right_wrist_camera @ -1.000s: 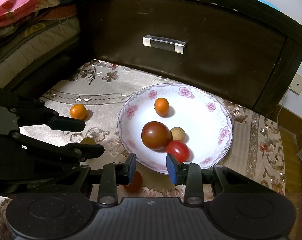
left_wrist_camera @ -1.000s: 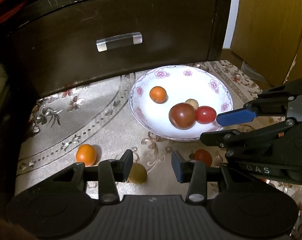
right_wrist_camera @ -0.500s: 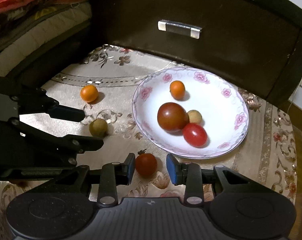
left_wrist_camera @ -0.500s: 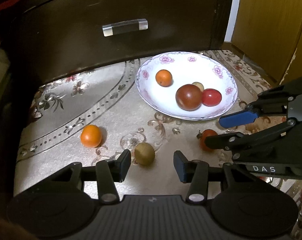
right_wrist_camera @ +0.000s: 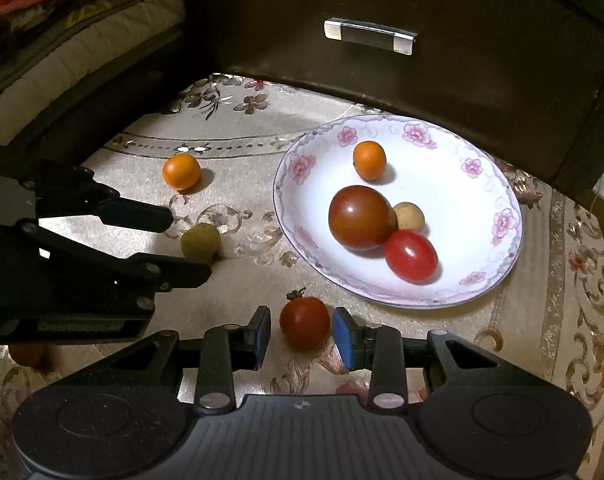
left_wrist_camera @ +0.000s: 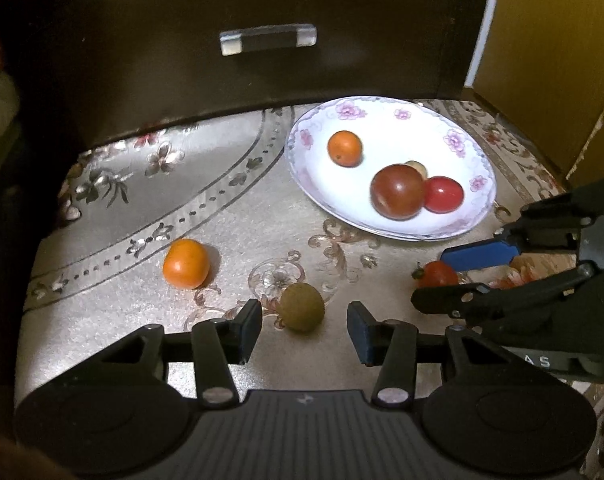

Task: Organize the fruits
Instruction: 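Grasp the olive round fruit with the left gripper while the right grasps the other red cherry tomato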

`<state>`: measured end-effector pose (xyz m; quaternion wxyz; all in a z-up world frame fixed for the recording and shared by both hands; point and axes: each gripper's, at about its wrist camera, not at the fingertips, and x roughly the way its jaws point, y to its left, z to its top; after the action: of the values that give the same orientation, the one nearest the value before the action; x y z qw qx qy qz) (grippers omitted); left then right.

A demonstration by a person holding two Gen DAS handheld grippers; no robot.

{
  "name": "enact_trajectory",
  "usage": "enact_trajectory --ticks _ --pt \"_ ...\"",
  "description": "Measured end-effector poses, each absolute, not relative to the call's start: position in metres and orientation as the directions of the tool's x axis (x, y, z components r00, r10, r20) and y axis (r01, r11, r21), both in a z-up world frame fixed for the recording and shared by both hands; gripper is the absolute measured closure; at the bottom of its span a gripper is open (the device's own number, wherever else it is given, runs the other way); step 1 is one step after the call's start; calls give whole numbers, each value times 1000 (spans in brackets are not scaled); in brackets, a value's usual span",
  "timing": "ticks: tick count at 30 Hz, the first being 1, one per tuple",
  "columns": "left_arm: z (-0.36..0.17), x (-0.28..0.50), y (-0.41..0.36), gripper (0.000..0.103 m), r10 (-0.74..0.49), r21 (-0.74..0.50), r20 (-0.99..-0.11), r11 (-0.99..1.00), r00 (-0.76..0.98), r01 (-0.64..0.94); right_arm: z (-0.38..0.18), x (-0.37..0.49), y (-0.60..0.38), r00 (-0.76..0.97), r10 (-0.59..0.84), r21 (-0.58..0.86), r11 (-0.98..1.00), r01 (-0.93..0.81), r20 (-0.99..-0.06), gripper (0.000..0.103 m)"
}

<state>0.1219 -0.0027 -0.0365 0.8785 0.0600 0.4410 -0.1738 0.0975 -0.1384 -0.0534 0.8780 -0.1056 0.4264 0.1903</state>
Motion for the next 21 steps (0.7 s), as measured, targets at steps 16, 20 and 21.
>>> enact_trajectory --ticks 16,20,21 --pt "-50 131 -3 58 -253 -50 -810 928 529 368 -61 106 -138 557 226 -39 905 -423 -799 79" --pt "-50 132 -6 58 -248 -44 -806 931 538 362 -61 106 -138 556 223 -42 905 -424 -801 79" --pt "-51 132 -6 58 -244 -38 -805 931 541 363 -60 106 -138 555 223 -39 906 -421 -801 79"
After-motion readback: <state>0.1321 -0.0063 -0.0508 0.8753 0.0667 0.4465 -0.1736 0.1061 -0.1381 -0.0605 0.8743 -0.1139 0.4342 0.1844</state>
